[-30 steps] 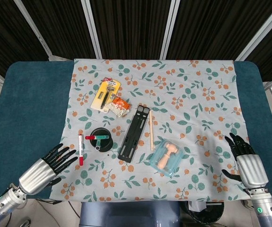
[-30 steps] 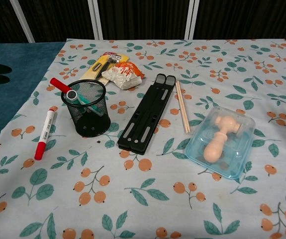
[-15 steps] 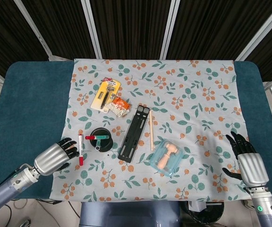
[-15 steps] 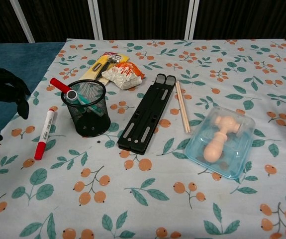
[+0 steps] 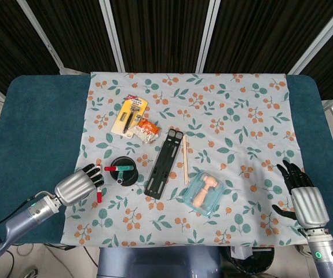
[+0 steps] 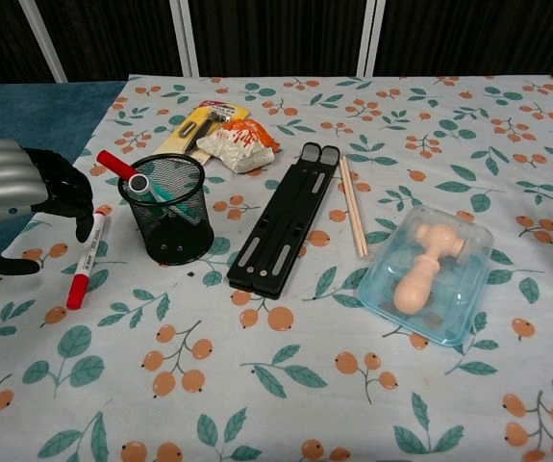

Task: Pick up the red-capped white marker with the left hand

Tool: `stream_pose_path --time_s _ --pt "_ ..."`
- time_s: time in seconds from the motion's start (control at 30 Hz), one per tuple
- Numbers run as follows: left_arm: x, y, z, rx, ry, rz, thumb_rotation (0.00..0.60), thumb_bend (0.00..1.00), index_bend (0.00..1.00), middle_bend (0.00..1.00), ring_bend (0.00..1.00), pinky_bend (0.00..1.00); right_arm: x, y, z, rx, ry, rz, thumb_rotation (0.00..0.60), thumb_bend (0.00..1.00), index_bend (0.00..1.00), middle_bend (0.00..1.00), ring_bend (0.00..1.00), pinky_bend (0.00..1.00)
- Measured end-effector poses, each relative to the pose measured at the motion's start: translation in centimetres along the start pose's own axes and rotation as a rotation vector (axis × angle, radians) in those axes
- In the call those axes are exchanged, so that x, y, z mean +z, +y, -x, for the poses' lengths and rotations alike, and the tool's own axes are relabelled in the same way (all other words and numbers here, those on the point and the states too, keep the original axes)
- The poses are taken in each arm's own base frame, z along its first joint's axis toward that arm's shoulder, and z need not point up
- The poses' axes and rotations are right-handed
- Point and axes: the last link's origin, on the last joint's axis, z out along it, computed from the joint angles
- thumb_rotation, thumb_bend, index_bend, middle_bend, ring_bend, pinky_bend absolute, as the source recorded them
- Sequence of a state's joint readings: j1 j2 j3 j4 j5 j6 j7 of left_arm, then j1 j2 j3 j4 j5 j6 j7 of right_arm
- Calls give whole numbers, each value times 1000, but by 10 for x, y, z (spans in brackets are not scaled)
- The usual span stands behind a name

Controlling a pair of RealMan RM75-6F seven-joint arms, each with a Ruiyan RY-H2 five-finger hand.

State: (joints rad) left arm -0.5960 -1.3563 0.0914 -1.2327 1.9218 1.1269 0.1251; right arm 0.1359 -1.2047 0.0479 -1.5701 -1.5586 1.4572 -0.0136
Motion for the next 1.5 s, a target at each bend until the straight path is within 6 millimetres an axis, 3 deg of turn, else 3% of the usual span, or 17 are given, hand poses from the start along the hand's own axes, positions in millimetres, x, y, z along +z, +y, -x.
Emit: stream_pose_path --time_s 0.7,1.33,1.5 --pt "27 5 12 103 -35 41 600 211 417 363 226 245 0 0 0 5 -2 6 600 165 0 0 0 182" --pt "26 7 23 116 -57 48 600 252 458 410 227 264 -1 -1 0 21 -9 12 600 165 0 0 0 182" --pt "26 7 24 112 -59 45 600 316 492 442 303 343 -1 -1 0 20 -9 12 600 165 0 0 0 182"
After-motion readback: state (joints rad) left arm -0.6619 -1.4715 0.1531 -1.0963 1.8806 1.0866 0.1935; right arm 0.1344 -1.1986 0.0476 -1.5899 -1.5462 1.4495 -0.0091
